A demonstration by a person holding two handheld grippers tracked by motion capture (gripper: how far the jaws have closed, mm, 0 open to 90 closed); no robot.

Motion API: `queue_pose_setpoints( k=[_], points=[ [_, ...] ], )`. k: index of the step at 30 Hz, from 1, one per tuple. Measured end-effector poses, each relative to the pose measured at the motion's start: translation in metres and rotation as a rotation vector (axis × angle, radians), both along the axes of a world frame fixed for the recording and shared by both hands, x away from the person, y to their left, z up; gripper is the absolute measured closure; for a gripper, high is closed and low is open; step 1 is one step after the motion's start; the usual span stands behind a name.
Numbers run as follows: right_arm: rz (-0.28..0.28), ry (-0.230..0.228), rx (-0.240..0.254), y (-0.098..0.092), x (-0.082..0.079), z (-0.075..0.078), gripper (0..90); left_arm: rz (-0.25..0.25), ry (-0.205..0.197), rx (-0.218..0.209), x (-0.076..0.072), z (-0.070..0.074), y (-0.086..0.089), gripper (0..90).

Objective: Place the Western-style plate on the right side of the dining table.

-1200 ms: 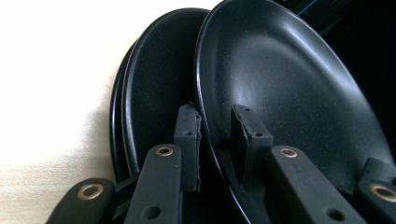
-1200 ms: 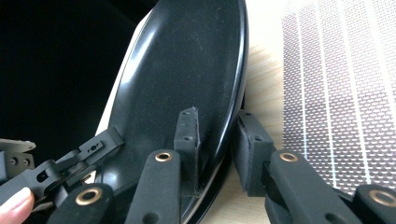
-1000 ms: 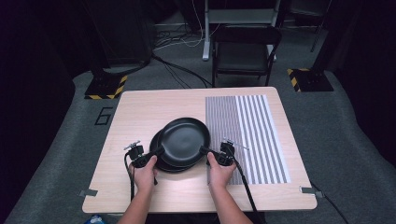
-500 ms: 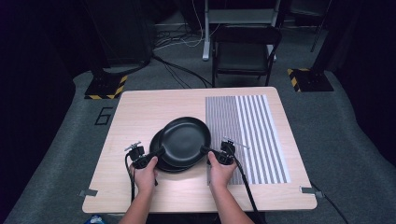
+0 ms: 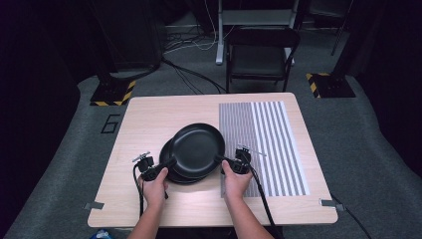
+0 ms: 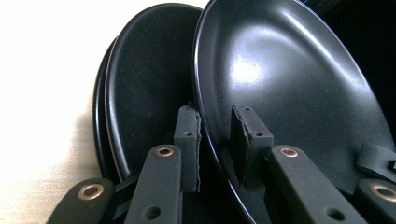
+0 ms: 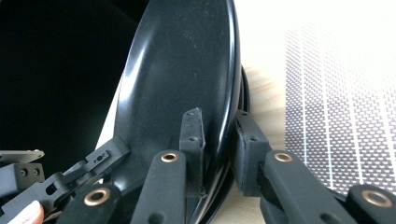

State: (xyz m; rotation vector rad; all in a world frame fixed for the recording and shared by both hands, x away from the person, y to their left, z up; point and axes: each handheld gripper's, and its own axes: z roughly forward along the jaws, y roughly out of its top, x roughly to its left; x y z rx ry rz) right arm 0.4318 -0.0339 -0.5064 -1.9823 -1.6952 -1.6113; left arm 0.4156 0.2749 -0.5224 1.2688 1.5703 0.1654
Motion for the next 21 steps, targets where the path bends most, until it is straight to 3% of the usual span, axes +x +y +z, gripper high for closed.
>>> queue_pose_setpoints(
  k=[21],
  points=[
    [0.025, -0.042, -0.008, 0.003, 0.004, 0.023, 75.9, -0.011, -0.047, -0.002, -0.001, 0.019, 0.007, 73.7]
  ],
)
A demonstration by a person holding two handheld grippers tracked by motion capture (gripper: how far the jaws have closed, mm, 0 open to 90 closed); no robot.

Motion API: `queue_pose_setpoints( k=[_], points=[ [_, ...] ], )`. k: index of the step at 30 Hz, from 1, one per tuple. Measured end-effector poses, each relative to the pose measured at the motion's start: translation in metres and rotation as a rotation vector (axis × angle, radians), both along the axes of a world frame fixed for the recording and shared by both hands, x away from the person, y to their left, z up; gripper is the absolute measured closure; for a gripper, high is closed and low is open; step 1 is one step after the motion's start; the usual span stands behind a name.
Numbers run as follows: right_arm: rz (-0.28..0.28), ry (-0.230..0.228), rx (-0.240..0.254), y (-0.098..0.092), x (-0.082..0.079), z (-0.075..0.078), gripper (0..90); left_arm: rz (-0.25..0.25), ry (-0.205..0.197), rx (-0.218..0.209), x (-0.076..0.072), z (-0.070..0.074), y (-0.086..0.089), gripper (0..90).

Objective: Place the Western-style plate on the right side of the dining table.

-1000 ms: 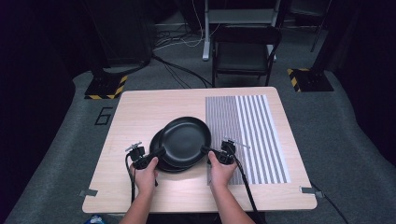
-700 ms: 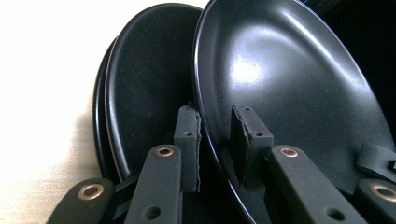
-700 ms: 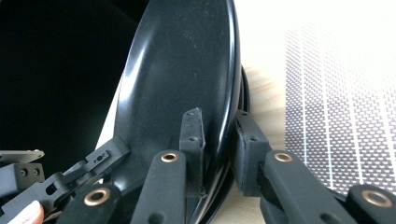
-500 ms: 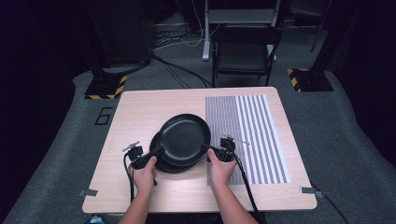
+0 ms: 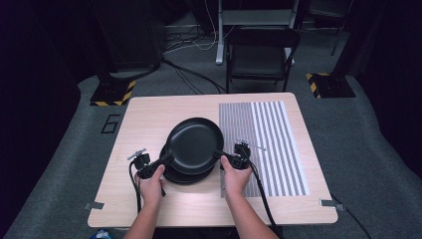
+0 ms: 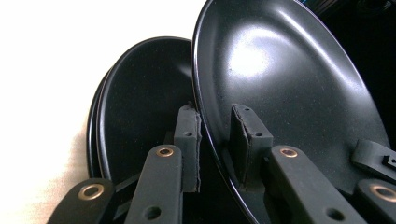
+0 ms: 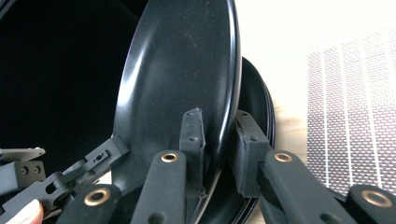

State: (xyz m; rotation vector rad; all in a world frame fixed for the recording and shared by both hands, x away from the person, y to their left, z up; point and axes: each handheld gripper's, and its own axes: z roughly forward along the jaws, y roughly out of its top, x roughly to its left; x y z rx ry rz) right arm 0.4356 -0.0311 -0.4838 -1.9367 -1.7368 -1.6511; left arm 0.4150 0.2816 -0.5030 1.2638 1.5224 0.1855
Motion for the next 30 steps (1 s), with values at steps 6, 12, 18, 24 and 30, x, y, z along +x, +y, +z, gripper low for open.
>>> queue_pose_setpoints(
  k=[6, 12, 18, 24, 30],
  points=[
    [0.000, 0.001, 0.013, 0.000, 0.000, 0.004, 75.8, 0.002, -0.014, 0.004, 0.001, 0.008, 0.001, 74.1],
    [0.008, -0.010, 0.022, 0.000, 0.000, 0.012, 75.7, 0.002, -0.035, 0.011, 0.002, 0.018, 0.001, 74.3],
    [0.012, -0.018, 0.031, -0.002, -0.001, 0.017, 75.6, 0.000, -0.047, 0.012, 0.003, 0.025, 0.000, 74.4],
    [0.014, -0.029, 0.031, -0.003, 0.000, 0.022, 75.5, 0.000, -0.062, 0.019, 0.004, 0.032, -0.001, 74.3],
    [0.016, -0.040, 0.036, -0.004, 0.001, 0.029, 75.4, -0.001, -0.070, 0.015, 0.005, 0.039, -0.002, 74.4]
  ],
)
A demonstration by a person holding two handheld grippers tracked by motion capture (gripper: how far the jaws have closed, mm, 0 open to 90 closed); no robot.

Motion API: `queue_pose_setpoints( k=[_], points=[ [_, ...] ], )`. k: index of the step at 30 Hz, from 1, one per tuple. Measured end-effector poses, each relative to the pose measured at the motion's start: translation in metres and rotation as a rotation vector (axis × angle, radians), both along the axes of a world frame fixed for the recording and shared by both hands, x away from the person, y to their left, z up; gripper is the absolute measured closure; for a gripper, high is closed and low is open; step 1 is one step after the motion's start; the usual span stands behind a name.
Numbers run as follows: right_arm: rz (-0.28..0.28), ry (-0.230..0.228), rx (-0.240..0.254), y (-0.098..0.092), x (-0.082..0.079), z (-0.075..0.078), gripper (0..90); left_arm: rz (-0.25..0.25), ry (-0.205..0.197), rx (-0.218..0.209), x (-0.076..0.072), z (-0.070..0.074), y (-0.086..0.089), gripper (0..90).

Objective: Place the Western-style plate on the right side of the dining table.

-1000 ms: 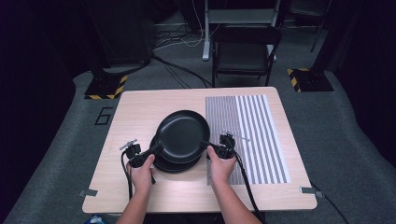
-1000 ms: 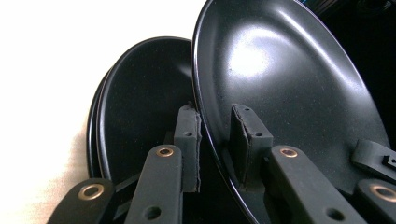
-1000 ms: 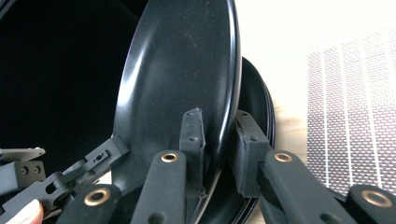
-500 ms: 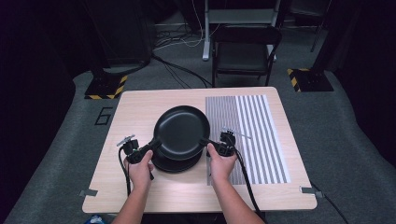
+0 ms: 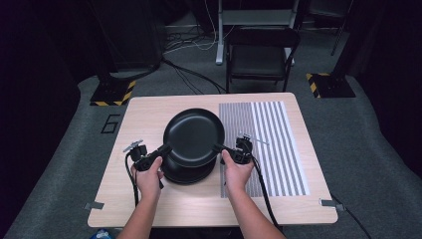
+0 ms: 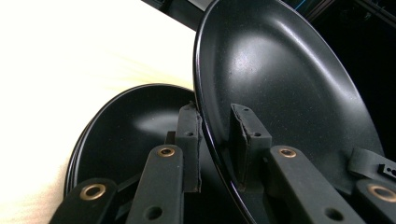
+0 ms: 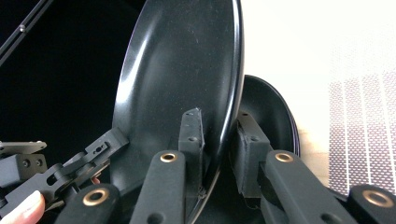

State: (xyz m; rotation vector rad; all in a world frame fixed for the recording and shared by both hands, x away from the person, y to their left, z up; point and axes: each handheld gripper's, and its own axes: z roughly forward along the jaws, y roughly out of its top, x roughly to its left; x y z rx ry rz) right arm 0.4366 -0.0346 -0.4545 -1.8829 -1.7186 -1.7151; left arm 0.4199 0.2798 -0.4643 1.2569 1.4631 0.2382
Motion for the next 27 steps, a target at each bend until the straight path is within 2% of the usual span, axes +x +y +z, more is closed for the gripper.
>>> queue_pose_setpoints(
  k=[6, 16, 27],
  points=[
    [-0.003, -0.002, 0.005, -0.002, 0.000, 0.003, 75.2, -0.001, -0.009, 0.008, 0.001, 0.005, -0.002, 74.4],
    [-0.010, -0.010, 0.000, -0.008, -0.002, 0.007, 75.0, -0.006, -0.008, -0.005, 0.003, 0.009, -0.009, 74.3],
    [-0.030, -0.015, 0.002, -0.019, -0.005, 0.012, 74.9, -0.038, -0.023, 0.007, 0.008, 0.014, -0.019, 74.2]
  ],
)
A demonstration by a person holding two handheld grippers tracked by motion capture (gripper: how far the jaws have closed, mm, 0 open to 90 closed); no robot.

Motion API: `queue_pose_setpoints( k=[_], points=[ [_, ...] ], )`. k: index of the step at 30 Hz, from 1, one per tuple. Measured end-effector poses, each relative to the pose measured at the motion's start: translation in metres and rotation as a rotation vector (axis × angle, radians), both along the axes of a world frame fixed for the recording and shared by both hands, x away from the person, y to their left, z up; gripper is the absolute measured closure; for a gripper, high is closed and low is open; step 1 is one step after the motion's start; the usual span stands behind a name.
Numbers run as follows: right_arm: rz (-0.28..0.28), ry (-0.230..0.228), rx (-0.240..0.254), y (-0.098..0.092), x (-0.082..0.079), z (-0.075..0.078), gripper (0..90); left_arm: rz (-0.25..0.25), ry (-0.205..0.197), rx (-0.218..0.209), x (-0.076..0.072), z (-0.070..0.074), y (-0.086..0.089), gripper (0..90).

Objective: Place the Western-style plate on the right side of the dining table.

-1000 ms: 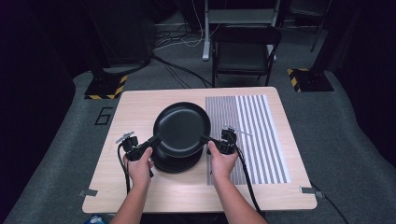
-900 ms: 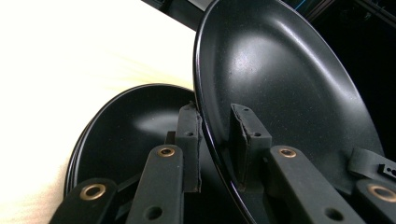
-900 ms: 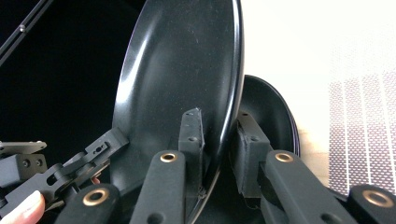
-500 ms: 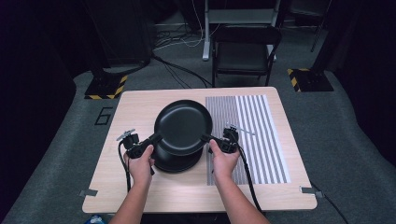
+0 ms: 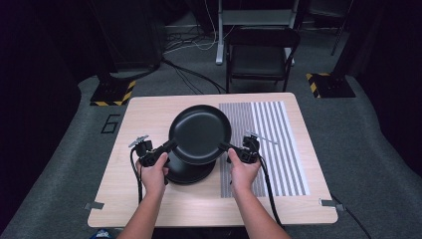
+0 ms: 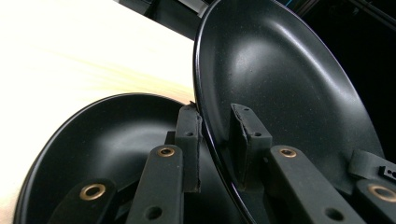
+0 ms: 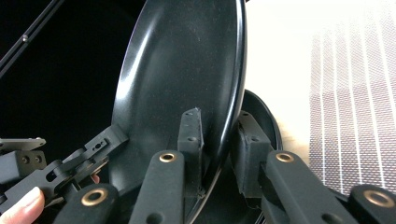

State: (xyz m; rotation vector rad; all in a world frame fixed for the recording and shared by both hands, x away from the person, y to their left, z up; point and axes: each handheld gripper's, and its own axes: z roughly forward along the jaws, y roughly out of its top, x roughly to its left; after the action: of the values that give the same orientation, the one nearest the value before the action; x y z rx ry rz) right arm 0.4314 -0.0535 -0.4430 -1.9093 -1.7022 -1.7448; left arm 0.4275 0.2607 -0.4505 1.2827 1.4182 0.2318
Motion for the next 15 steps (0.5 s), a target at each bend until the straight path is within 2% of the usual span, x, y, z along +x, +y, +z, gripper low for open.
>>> queue_pose_setpoints(
  k=[7, 15],
  points=[
    [-0.020, -0.009, 0.003, -0.008, -0.003, 0.003, 74.9, -0.016, -0.002, -0.007, 0.003, 0.004, -0.010, 74.2],
    [-0.056, -0.014, 0.007, -0.024, -0.010, 0.007, 74.9, -0.056, -0.015, -0.001, 0.008, 0.007, -0.026, 74.2]
  ],
)
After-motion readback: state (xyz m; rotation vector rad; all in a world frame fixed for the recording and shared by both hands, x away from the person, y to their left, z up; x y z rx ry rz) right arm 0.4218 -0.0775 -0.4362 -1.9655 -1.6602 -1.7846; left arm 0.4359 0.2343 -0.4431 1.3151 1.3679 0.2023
